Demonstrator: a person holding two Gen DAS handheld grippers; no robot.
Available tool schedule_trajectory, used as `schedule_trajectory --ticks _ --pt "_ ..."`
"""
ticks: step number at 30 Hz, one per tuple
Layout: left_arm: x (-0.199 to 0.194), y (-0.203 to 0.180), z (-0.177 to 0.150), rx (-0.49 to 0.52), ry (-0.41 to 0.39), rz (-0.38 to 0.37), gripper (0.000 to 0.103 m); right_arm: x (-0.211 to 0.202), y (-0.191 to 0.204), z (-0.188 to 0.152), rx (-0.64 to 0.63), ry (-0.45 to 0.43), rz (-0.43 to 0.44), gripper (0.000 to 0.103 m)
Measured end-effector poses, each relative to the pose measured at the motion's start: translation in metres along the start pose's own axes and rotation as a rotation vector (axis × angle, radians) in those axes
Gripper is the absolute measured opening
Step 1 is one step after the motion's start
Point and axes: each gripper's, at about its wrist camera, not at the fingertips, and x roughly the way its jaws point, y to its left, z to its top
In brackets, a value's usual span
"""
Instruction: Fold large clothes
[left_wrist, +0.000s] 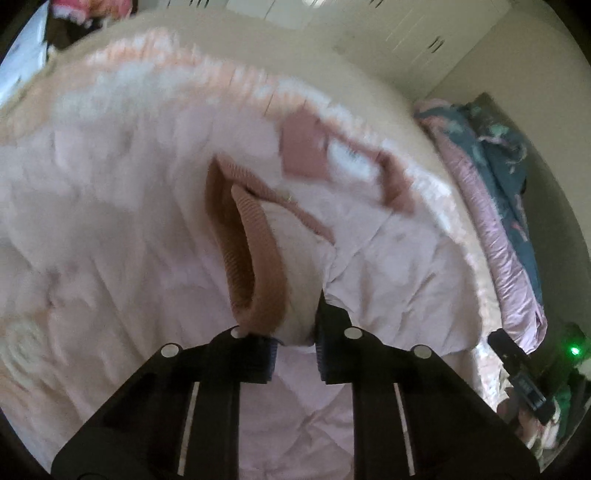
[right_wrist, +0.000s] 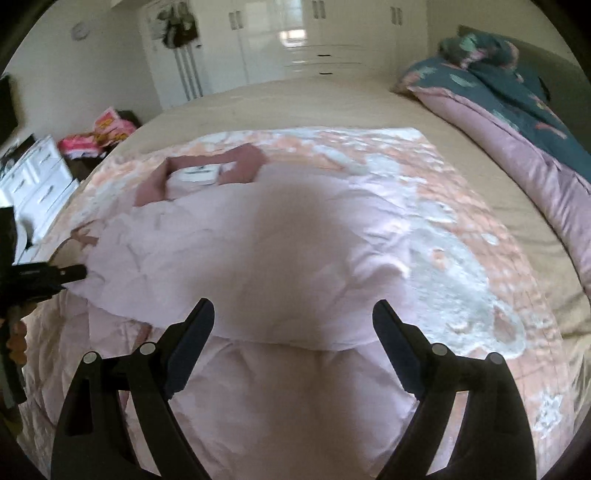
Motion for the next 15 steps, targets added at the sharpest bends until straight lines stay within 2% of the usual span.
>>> schedule_trajectory --ticks 3,8,10,15 --pt "-0.013 -0.001 0.006 0.034 -0.038 0.026 0.009 -0.001 -0.005 0.008 0.009 -0.020 -0.001 0.087" --pt "0.010 0.012 -0.009 0.096 0.030 0.125 0.010 0.019 0.005 0.017 0.011 0.015 -0.006 0.087" --pt "0.016 0.020 -0.014 0.078 0.044 0.120 0.011 0.028 0.012 0.018 0.011 0.031 -0.008 0.087" --pt "0.021 0.034 -0.022 0.045 0.062 0.119 0.021 0.045 0.025 0.016 -0.006 0.071 -0.015 0.087"
